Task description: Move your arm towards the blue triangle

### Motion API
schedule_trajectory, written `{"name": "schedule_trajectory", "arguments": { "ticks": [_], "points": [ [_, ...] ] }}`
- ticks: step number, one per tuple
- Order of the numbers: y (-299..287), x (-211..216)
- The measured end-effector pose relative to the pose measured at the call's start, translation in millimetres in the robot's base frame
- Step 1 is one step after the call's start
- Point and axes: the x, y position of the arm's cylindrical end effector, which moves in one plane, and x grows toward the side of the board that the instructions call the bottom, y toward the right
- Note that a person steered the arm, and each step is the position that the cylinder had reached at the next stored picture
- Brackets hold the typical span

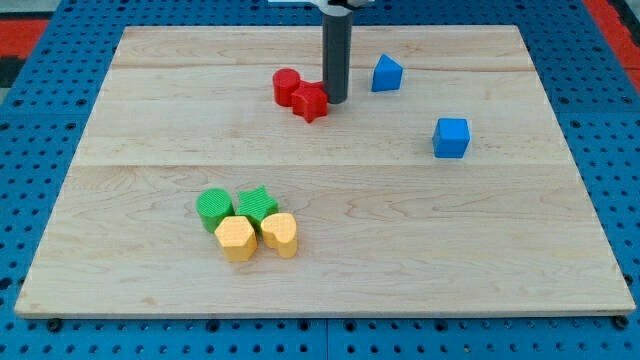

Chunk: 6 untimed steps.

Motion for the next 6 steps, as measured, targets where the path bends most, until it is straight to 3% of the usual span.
{"name": "schedule_trajectory", "arguments": {
  "ticks": [2, 4, 5, 6],
  "points": [
    [82, 12],
    [69, 9],
    [68, 37],
    [31, 43]
  ]
}}
